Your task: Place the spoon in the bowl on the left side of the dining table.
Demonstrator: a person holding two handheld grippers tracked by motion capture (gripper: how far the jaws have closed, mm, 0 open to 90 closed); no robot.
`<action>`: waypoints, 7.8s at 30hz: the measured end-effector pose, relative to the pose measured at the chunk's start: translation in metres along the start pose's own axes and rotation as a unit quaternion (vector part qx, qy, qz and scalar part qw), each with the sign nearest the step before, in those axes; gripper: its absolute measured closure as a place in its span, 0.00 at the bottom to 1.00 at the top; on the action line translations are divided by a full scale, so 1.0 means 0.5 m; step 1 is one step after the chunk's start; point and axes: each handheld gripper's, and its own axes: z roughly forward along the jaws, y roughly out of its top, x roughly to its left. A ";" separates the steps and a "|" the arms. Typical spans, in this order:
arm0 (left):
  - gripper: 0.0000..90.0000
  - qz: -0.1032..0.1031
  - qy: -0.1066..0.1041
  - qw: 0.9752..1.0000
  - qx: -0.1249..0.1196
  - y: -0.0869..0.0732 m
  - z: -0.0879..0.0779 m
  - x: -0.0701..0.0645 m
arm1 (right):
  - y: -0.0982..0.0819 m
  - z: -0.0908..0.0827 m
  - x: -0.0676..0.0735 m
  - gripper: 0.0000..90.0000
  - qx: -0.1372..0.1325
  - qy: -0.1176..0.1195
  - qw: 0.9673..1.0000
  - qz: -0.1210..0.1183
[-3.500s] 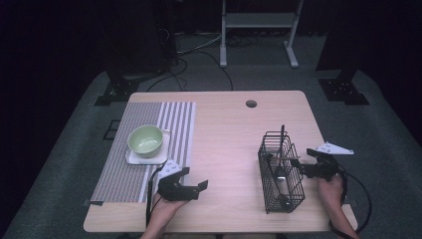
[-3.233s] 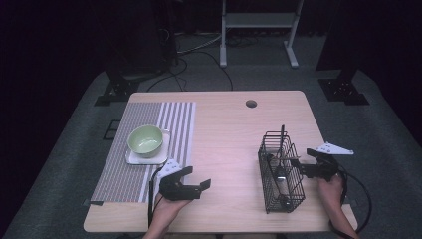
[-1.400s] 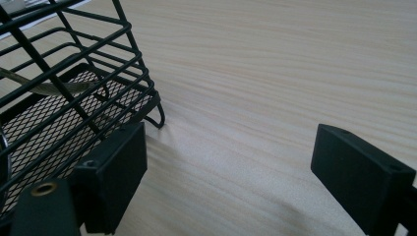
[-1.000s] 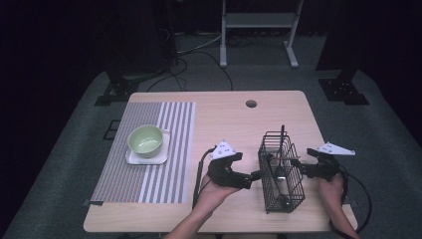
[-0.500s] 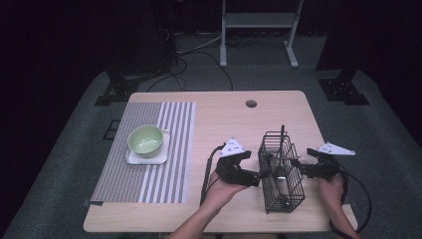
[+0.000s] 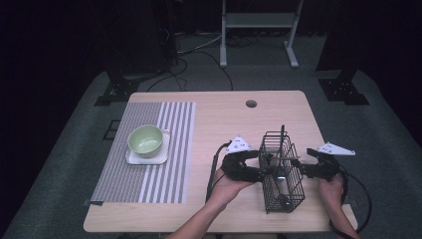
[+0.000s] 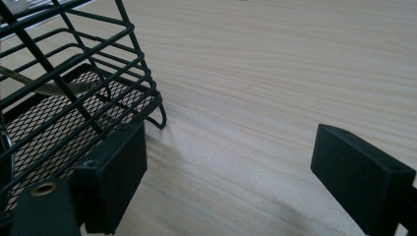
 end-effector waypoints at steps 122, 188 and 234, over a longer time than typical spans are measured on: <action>0.99 -0.045 -0.055 0.985 -0.155 0.154 -0.144 -0.010 | -0.001 0.000 -0.001 0.14 0.000 -0.001 1.000 0.004; 0.99 -0.082 0.045 0.972 -0.217 0.145 -0.299 0.111 | 0.000 0.001 0.000 0.14 0.007 -0.007 1.000 0.003; 0.99 -0.104 0.139 0.958 -0.229 0.096 -0.407 0.206 | 0.000 0.002 0.001 0.14 0.010 -0.009 1.000 0.001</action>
